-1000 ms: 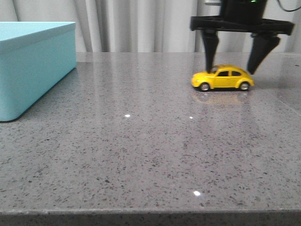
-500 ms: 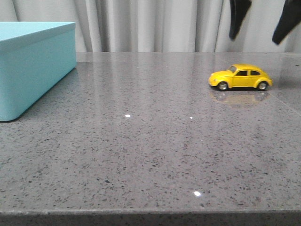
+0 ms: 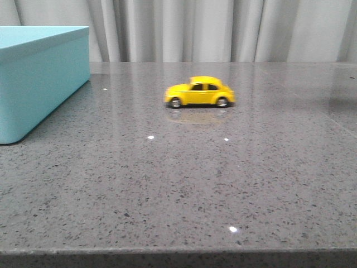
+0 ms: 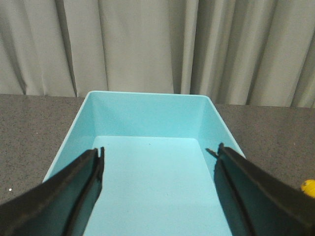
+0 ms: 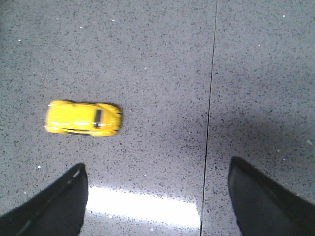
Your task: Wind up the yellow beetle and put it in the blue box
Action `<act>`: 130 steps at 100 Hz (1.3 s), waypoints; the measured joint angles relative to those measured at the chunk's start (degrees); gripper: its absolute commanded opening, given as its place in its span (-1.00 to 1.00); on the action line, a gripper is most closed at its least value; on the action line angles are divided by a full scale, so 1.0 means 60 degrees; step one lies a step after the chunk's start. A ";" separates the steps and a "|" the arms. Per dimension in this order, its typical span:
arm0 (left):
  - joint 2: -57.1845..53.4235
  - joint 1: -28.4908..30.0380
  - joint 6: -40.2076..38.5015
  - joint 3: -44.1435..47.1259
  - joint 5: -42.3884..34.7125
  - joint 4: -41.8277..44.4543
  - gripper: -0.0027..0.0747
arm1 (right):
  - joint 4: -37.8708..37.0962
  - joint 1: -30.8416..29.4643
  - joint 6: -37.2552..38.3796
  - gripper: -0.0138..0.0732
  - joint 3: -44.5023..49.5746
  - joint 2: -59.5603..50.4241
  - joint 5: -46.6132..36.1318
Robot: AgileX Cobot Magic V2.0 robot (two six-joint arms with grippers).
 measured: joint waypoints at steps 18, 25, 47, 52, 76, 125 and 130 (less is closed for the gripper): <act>0.0027 0.0000 0.0000 0.0000 -0.0143 0.0000 0.26 | 0.0000 0.0000 -0.0185 0.66 0.0555 -0.0563 -0.0006; 0.0172 0.0000 0.0000 -0.0038 -0.0152 0.0000 0.26 | 0.0000 0.0000 -0.0291 0.66 0.1071 -0.0953 -0.0246; 0.1420 0.0000 0.0000 -0.1027 0.0971 0.0000 0.26 | 0.0000 0.0000 -0.0632 0.66 0.3051 -0.2695 -0.1959; 0.1865 0.0000 0.0047 -0.1396 0.1315 0.0000 0.26 | 0.0000 0.0000 -0.0674 0.66 0.3460 -0.3131 -0.2297; 0.4063 0.0000 0.2761 -0.3730 0.3222 -0.1322 0.27 | 0.0024 0.0000 -0.0706 0.66 0.4775 -0.4234 -0.2659; 0.9012 -0.0545 0.8026 -0.8884 0.7125 -0.2963 0.51 | 0.0148 0.0000 -0.0706 0.66 0.4943 -0.4746 -0.2719; 0.9337 -0.0818 0.8453 -0.9221 0.7142 -0.2940 0.51 | 0.0189 0.0000 -0.0706 0.66 0.4943 -0.4746 -0.2719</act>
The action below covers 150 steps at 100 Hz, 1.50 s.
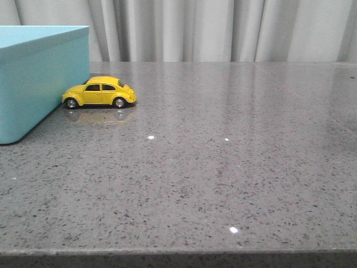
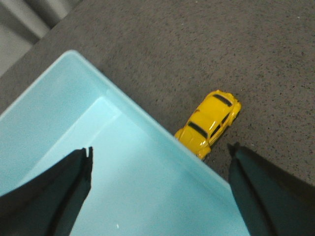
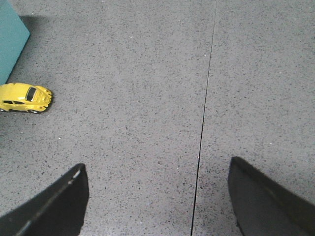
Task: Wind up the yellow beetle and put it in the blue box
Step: 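Lower the left gripper onto the yellow car beside the box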
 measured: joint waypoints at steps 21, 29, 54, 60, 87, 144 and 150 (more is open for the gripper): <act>0.1239 -0.1247 0.0870 -0.1039 0.0000 0.0926 0.51 | 0.0020 0.0000 0.0000 0.66 0.0000 0.0000 0.0000; 0.1617 -0.1663 0.1333 -0.1140 -0.0051 0.1244 0.51 | 0.0037 0.0000 0.0000 0.66 0.0000 0.0000 0.0000; 0.2661 -0.2447 0.2069 -0.1141 -0.0236 0.1722 0.51 | 0.0037 0.0000 -0.0020 0.66 0.0000 0.0000 0.0000; 0.2908 -0.2519 0.2085 -0.1141 -0.0236 0.1787 0.51 | 0.0037 0.0000 -0.0020 0.66 0.0000 0.0000 0.0019; 0.3899 -0.2884 0.2106 -0.1154 -0.0384 0.2186 0.51 | 0.0054 0.0000 -0.0020 0.66 0.0000 0.0000 0.0065; 0.4821 -0.3090 0.1530 -0.1176 -0.0389 0.2739 0.45 | 0.0071 0.0000 -0.0020 0.66 0.0000 0.0000 0.0065; 0.4829 -0.3090 0.1526 -0.1176 -0.0389 0.2739 0.37 | 0.0071 0.0000 -0.0020 0.66 0.0000 0.0000 0.0065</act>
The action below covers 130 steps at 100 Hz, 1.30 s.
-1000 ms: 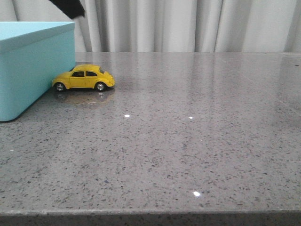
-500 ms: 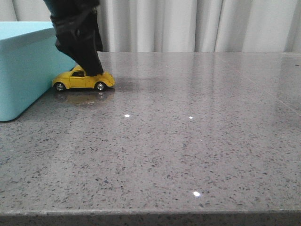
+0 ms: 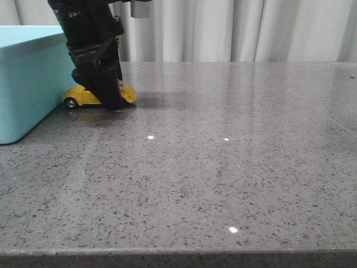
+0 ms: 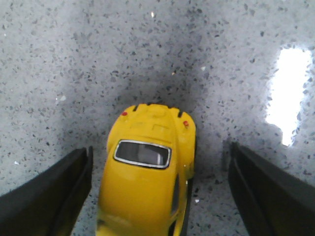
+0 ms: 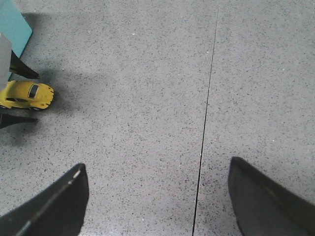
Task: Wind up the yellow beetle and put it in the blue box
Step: 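Lower the left gripper onto the yellow car beside the box, then grasp and lift the yellow car with the left gripper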
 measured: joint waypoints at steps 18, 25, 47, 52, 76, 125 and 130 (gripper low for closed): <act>0.0000 0.0000 -0.0039 0.0000 0.0000 0.0000 -0.02 | 0.0000 0.0000 0.0000 0.66 0.0000 0.0000 0.0000; 0.0000 0.0000 -0.0039 0.0000 0.0000 0.0033 -0.14 | 0.0000 0.0000 -0.0016 0.66 0.0000 0.0000 0.0000; 0.0037 -0.0006 -0.0039 -0.0203 0.0067 0.0056 -0.25 | 0.0000 0.0000 -0.0016 0.66 0.0000 0.0000 0.0017; 0.0037 -0.0042 -0.0039 -0.0395 0.0114 0.0056 -0.25 | 0.0000 0.0000 -0.0016 0.66 0.0000 0.0000 0.0015; 0.0037 -0.0393 -0.0289 -0.2503 0.0526 0.0080 -0.25 | 0.0000 0.0000 -0.0016 0.66 0.0000 0.0000 0.0015; -0.0004 0.0942 -0.5978 -0.6064 0.2749 0.2101 -0.25 | 0.0000 0.0000 -0.0016 0.66 0.0000 0.0000 0.0015; -0.0004 0.1273 -0.6661 -0.6047 0.2767 0.2164 -0.25 | 0.0000 0.0000 -0.0016 0.66 0.0000 0.0000 0.0015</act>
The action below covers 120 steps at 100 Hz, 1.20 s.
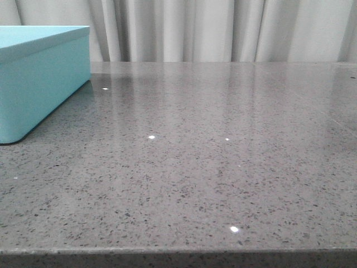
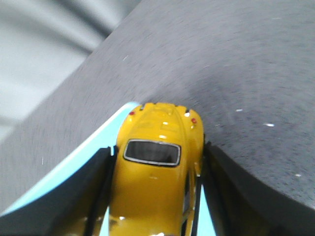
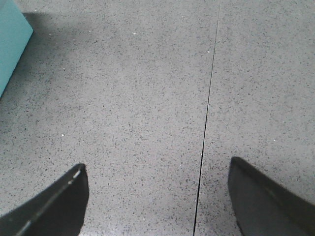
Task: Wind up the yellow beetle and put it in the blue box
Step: 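Grasp and lift the yellow car with the left gripper, then move the car over the blue box and lower it inside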
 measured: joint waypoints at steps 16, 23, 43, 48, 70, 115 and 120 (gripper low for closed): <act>0.0000 0.0978 -0.1475 0.0298 0.0016 0.0041 -0.25 | 0.0017 0.0000 0.0000 0.66 0.0000 0.0000 0.0000; 0.0000 0.1304 -0.1675 0.0615 0.0016 0.0022 -0.25 | 0.0017 0.0000 0.0000 0.66 0.0000 0.0000 0.0000; 0.0000 0.1759 -0.1806 0.2029 -0.0002 -0.0170 -0.25 | 0.0017 0.0000 0.0000 0.66 0.0000 0.0000 0.0000; 0.0000 0.1797 -0.1817 0.2451 -0.0020 -0.0195 -0.25 | 0.0017 0.0000 0.0000 0.66 0.0000 0.0000 0.0000; 0.0018 0.1996 -0.1817 0.4077 -0.0191 -0.0212 -0.25 | 0.0017 0.0000 0.0000 0.66 0.0000 0.0000 0.0000; 0.0018 0.2088 -0.1783 0.5034 -0.1049 -0.0469 0.33 | 0.0186 0.0000 0.0000 0.66 0.0003 0.0000 0.0006; 0.0018 0.2088 -0.1760 0.5034 -0.1063 -0.0488 0.39 | 0.0186 0.0000 0.0000 0.66 0.0018 0.0000 0.0021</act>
